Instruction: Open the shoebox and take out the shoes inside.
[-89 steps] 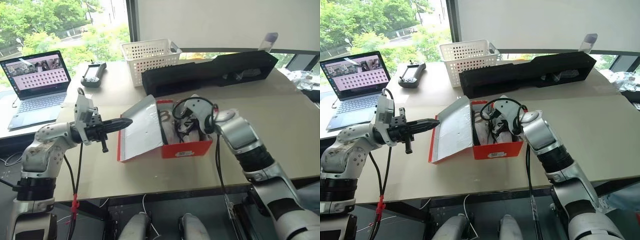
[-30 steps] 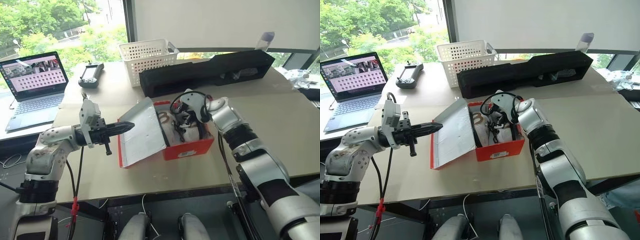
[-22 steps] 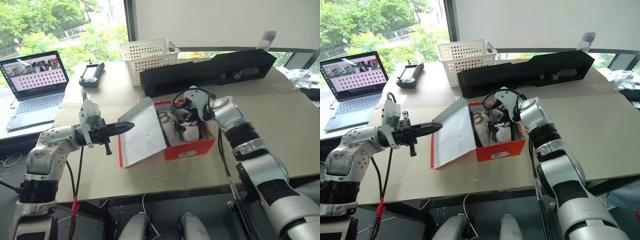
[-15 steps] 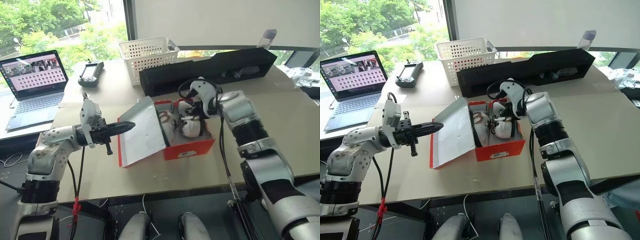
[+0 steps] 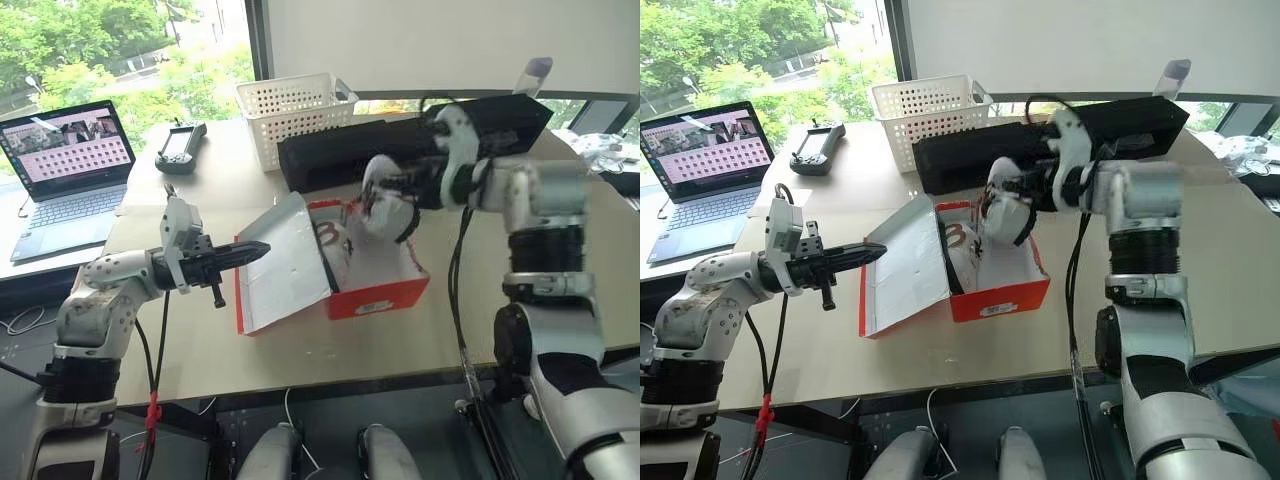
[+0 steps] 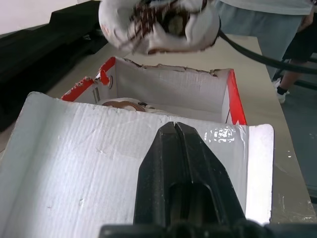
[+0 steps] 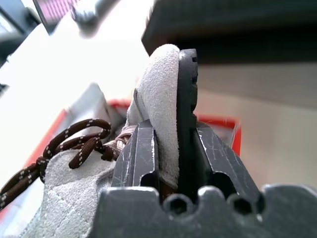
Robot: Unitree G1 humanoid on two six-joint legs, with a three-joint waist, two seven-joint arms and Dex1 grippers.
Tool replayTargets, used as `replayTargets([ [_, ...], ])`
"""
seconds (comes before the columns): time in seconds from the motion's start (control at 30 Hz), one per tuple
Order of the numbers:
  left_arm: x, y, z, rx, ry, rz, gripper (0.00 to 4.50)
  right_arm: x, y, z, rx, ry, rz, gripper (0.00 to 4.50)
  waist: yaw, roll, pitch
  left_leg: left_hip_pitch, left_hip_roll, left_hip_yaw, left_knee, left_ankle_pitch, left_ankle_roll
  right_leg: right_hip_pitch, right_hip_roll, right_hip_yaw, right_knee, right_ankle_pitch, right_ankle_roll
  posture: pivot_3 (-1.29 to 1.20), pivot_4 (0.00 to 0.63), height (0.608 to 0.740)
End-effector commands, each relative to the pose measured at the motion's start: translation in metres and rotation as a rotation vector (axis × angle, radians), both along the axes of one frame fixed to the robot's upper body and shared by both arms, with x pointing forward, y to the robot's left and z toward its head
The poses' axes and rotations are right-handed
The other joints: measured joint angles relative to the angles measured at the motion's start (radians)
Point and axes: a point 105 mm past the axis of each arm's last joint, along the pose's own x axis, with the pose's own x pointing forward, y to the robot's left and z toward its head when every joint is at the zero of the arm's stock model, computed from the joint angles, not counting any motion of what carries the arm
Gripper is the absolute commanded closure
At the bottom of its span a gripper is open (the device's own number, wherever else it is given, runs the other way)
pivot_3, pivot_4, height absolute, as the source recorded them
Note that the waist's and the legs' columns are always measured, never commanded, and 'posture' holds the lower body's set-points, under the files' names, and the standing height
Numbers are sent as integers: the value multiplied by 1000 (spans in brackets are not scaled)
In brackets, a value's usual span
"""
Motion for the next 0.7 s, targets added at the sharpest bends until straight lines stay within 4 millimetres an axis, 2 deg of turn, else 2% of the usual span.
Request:
replayTargets([
  [0.03, -1, -2, 10, -3, -51, -18, 4500, 9, -63, 21, 116, -109, -230, 4036, 3, 0, 0, 0, 0, 0, 0, 0, 0, 0, 0, 0, 0, 0, 0, 0, 150, 738],
  [0.1, -1, -3, 10, -4, -50, -21, 4500, 17, -92, 6, 58, -114, -356, 4036, 4, 0, 0, 0, 0, 0, 0, 0, 0, 2, 0, -1, -2, 0, 0, 0, 150, 738],
  [0.17, -1, -4, 10, -6, -50, -24, 4500, 23, -109, -12, 38, -94, -431, 4036, -1, 0, 0, 0, 0, 2, 0, 0, 0, 3, -1, 0, -4, 1, 1, 0, 150, 738],
  [0.23, 0, -5, 10, -8, -50, -28, 4500, 28, -119, -31, 46, -65, -476, 4036, -11, 0, 0, 0, 0, 3, 0, 0, 1, 3, -1, 0, -3, 1, 1, 0, 150, 738],
  [0.37, 0, -7, 10, -10, -51, -33, 4500, 34, -121, -68, 37, -6, -503, 4036, -37, 1, 2, 0, 1, 4, 0, 1, 2, 2, 0, 2, -2, 1, 1, 0, 150, 738],
  [0.43, 0, -7, 10, -10, -52, -35, 4500, 34, -122, -89, -5, 35, -519, 4036, -42, 2, 2, 1, 1, 4, 0, 5, 9, 2, 1, 3, -2, 1, 1, 0, 150, 738],
  [0.5, 0, -8, 11, -11, -53, -36, 4500, 34, -121, -101, 2, 55, -522, 4036, -44, 2, 2, 1, 1, 4, 0, 6, 10, 2, 1, 3, -1, 1, 1, 0, 150, 738],
  [0.53, 0, -8, 11, -10, -53, -36, 4500, 33, -123, -106, -18, 63, -531, 3549, -44, 3, 3, 1, 1, 4, 1, 6, 10, 3, 2, 3, -1, 1, 1, 0, 150, 738],
  [0.7, 0, -7, 10, -5, -53, -33, 4500, 27, -133, -137, -166, 127, -565, 1930, -35, 3, 3, 1, 1, 4, 2, 6, 10, 4, 1, 3, -2, 2, 2, 0, 150, 738],
])
